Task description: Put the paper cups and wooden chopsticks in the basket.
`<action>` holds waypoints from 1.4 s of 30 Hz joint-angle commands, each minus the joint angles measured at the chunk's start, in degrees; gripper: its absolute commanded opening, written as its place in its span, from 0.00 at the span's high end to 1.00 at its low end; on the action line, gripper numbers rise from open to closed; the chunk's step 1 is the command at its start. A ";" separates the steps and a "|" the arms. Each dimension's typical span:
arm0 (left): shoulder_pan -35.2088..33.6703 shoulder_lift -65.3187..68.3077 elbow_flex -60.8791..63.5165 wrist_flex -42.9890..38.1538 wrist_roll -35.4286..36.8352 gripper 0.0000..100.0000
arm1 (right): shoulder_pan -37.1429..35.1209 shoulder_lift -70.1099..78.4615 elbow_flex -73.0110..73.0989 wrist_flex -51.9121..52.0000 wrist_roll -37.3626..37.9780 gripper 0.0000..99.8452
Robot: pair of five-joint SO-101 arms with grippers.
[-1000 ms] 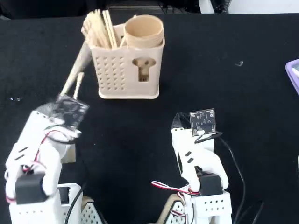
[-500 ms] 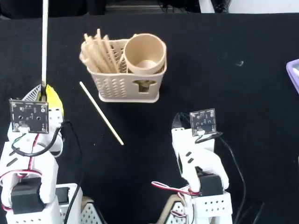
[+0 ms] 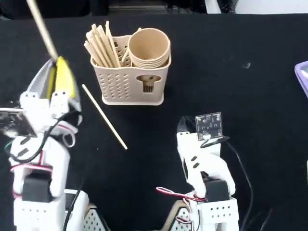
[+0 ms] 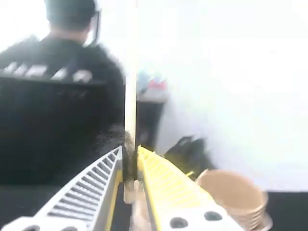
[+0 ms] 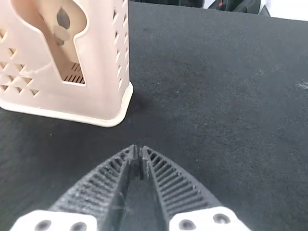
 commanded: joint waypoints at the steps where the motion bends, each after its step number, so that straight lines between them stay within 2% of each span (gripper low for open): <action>1: 5.85 7.30 -1.19 -10.73 0.79 0.97 | -0.79 -4.09 -0.31 -0.88 0.70 0.99; 4: 8.22 15.56 -2.59 -18.81 0.79 0.97 | -0.70 -4.18 -0.31 -0.97 0.70 0.99; 7: 9.54 24.00 -4.62 -23.21 0.79 0.97 | -0.62 -4.35 -0.31 -1.14 0.70 0.98; 16: 9.89 41.41 -11.65 -24.00 0.79 0.97 | -0.62 -4.44 -0.31 -1.32 0.70 0.98; 26: 9.45 48.00 -12.53 -24.09 0.79 0.97 | -0.62 -4.44 -0.31 -1.32 0.70 0.98; 32: 9.36 50.02 -11.91 -29.80 0.53 0.97 | -0.62 -4.44 -0.31 -1.23 0.70 0.98; 42: 9.36 54.33 -10.42 -30.42 0.88 0.97 | -0.62 -4.44 -0.31 -1.32 0.70 0.98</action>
